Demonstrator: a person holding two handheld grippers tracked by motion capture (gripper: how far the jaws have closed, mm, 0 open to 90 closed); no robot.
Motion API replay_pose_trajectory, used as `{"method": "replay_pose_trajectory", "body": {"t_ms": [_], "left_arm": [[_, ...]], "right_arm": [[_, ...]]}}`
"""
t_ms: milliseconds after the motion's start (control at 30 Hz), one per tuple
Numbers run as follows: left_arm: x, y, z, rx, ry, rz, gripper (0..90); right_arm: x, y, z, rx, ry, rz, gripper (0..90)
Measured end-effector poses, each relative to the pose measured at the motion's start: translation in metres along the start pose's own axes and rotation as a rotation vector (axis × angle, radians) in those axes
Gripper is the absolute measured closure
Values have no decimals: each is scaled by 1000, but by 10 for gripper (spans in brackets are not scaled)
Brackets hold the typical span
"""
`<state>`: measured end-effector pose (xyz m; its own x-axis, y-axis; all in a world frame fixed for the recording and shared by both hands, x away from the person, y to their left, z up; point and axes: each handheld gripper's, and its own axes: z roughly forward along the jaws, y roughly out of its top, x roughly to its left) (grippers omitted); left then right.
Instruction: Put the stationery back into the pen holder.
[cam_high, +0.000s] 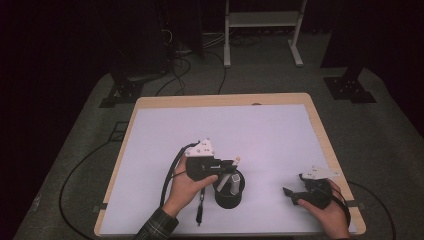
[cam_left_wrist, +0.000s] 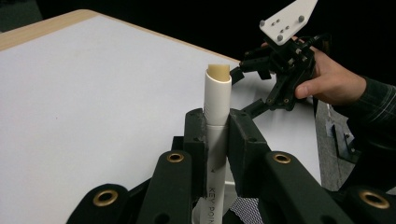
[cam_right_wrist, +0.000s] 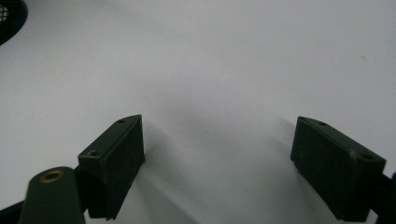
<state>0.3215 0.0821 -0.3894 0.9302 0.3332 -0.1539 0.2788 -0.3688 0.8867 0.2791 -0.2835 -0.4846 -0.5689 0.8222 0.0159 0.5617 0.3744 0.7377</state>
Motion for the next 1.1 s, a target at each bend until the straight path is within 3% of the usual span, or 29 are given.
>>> {"method": "replay_pose_trajectory", "body": {"t_ms": [633,1100], "left_arm": [[1,-7,-2,22,17,-9,763],[3,-11,-15,27,71,4,583]], "right_arm": [[0,0,0,0,0,0,163],[0,0,0,0,0,0,163]]}}
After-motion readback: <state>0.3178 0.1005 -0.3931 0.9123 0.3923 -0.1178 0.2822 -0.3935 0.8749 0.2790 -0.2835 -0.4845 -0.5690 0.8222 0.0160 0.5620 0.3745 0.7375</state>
